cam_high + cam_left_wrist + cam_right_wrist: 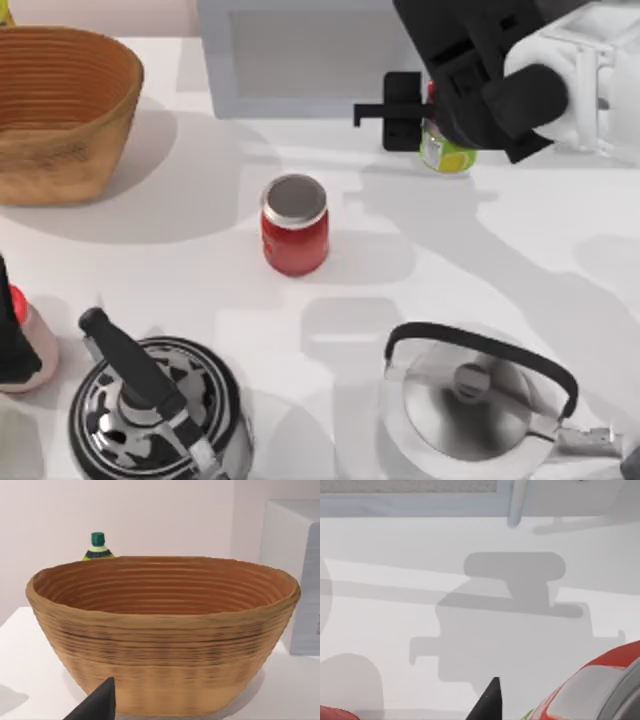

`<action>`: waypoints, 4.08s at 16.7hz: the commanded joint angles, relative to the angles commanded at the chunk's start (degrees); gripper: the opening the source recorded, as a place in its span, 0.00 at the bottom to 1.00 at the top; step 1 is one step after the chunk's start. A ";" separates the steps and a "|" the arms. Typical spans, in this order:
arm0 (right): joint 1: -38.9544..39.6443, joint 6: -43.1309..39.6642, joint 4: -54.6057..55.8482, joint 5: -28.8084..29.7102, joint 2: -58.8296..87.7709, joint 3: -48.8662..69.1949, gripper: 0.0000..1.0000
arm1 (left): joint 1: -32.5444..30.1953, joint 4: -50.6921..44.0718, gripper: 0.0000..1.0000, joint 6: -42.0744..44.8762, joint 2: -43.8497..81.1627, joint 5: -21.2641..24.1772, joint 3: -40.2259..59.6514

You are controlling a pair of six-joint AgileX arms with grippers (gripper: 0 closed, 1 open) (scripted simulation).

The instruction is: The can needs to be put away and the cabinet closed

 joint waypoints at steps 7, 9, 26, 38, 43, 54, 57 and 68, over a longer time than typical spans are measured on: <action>-1.21 -5.57 9.18 -4.41 -15.65 -10.22 0.00 | 0.00 0.00 1.00 0.00 0.00 0.00 0.00; -2.62 -8.45 13.25 -6.89 -24.96 -16.55 0.00 | 0.00 0.00 1.00 0.00 0.00 0.00 0.00; -35.41 -28.82 30.45 -25.08 -101.89 -80.04 0.00 | 0.00 0.00 1.00 0.00 0.00 0.00 0.00; -34.55 -29.22 28.79 -24.06 -97.07 -72.03 0.00 | 0.00 0.00 1.00 0.00 0.00 0.00 0.00; -32.10 -28.32 26.23 -21.05 -85.07 -51.25 0.00 | 0.00 0.00 1.00 0.00 0.00 0.00 0.00; -26.53 -24.78 17.23 -15.13 -48.30 2.63 0.00 | 0.00 0.00 1.00 0.00 0.00 0.00 0.00; -25.80 -25.70 12.56 -14.47 -37.84 11.80 0.00 | 0.00 0.00 1.00 0.00 0.00 0.00 0.00; -25.41 -27.79 6.30 -14.14 -26.54 18.79 0.00 | 0.00 0.00 1.00 0.00 0.00 0.00 0.00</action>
